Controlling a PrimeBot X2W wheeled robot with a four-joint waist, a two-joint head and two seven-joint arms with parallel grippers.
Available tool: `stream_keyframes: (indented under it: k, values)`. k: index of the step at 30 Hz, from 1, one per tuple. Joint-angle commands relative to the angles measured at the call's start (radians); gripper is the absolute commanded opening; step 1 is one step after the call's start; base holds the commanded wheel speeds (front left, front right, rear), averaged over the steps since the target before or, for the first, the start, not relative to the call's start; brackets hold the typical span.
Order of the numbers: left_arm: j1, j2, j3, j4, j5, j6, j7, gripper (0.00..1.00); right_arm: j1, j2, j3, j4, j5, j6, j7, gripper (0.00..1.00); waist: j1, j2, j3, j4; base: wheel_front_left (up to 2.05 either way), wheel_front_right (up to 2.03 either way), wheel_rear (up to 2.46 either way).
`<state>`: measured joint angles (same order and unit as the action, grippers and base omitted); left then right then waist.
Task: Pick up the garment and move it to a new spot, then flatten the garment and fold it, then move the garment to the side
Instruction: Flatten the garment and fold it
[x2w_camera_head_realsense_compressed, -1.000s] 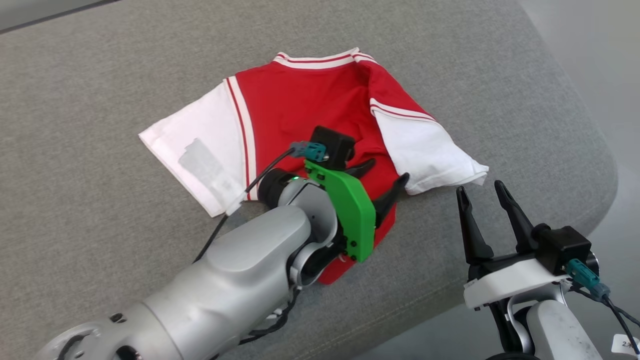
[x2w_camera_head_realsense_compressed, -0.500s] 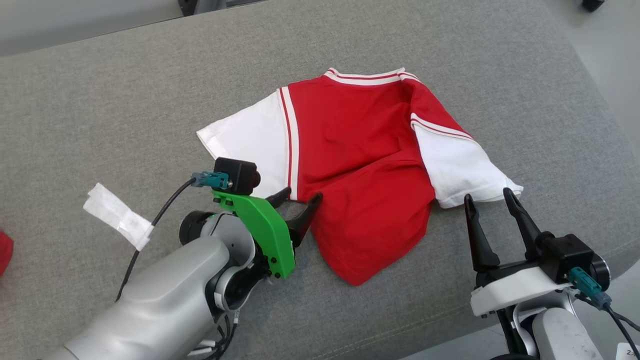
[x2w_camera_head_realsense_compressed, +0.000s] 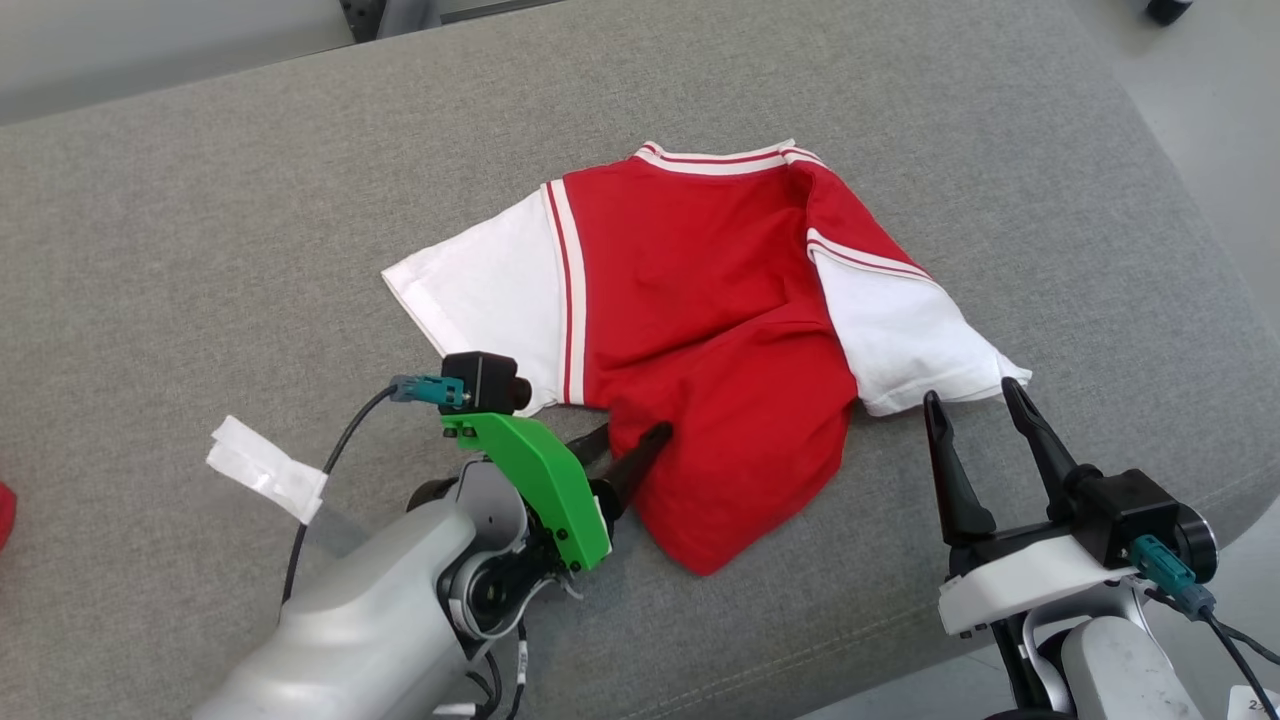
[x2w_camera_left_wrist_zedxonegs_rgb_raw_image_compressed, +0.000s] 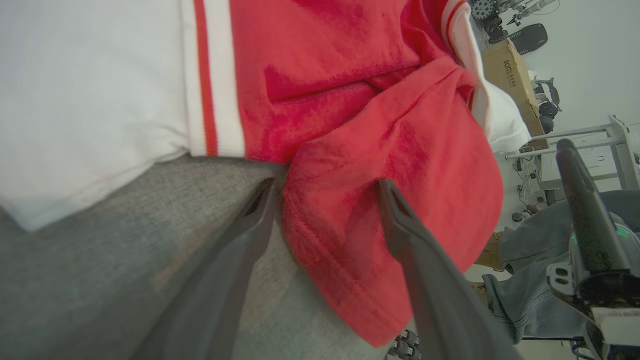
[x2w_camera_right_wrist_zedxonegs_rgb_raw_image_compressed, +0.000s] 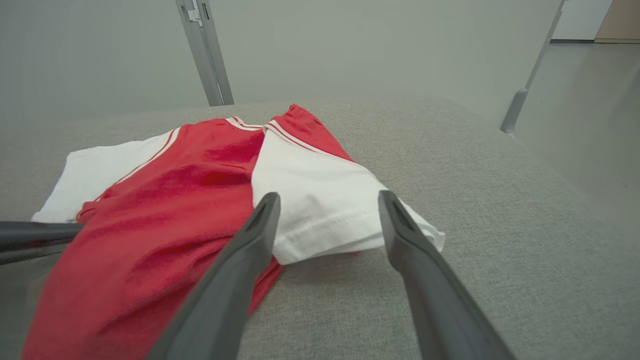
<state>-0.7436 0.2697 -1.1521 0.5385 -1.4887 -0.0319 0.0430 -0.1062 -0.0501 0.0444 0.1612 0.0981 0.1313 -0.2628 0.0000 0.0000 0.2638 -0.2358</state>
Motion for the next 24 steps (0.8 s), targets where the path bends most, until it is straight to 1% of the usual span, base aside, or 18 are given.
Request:
stream_keyframes:
  k: [1,2,3,6,8,12,18,21,24]
  values:
    - [0.022,-0.013,0.006,0.013,-0.013,-0.013,0.006,0.91,0.006,-0.002,-0.002,0.000,-0.006,-0.001,-0.003,1.00,0.0000,0.0000,-0.001,-0.001,0.00,0.00,0.00]
    - [0.023,-0.018,0.010,0.020,-0.020,-0.019,0.003,0.31,0.007,-0.002,-0.003,0.000,-0.006,-0.001,-0.003,1.00,0.0000,0.0000,-0.001,0.000,0.00,0.00,0.00]
    - [0.022,-0.021,0.013,0.028,-0.025,-0.026,0.001,0.00,0.009,-0.001,-0.004,0.000,-0.006,-0.001,-0.003,1.00,0.0000,0.0000,-0.002,0.001,0.00,0.00,0.00]
    - [0.010,-0.020,0.029,0.043,-0.024,-0.038,-0.022,0.00,0.015,-0.002,-0.010,0.000,-0.008,-0.001,-0.003,1.00,0.0000,0.0000,-0.007,0.007,0.00,0.00,0.00]
    - [-0.020,-0.004,0.041,0.046,-0.006,-0.038,-0.040,0.00,0.019,-0.002,-0.015,-0.001,-0.010,-0.001,-0.003,1.00,0.0000,0.0000,-0.013,0.017,0.00,0.00,0.00]
    - [-0.096,0.056,0.075,0.053,0.034,-0.008,-0.072,0.00,0.022,-0.002,-0.013,0.001,-0.018,-0.001,-0.003,1.00,0.0000,0.0000,-0.027,0.037,0.00,0.00,0.00]
    - [-0.267,0.138,0.136,0.079,0.083,0.033,-0.102,0.00,0.007,-0.002,0.000,0.005,-0.015,-0.001,-0.003,1.00,0.0000,0.0000,-0.030,0.055,0.00,0.00,0.00]
    - [-0.355,0.159,0.158,0.108,0.117,0.041,-0.136,0.00,-0.001,-0.002,0.004,0.006,-0.013,-0.001,-0.003,1.00,0.0000,0.0000,-0.029,0.057,0.00,0.00,0.00]
    - [-0.424,0.177,0.160,0.135,0.176,0.035,-0.189,0.00,-0.004,-0.002,0.009,0.006,-0.010,-0.001,-0.003,1.00,0.0000,0.0000,-0.030,0.053,0.00,0.00,0.00]
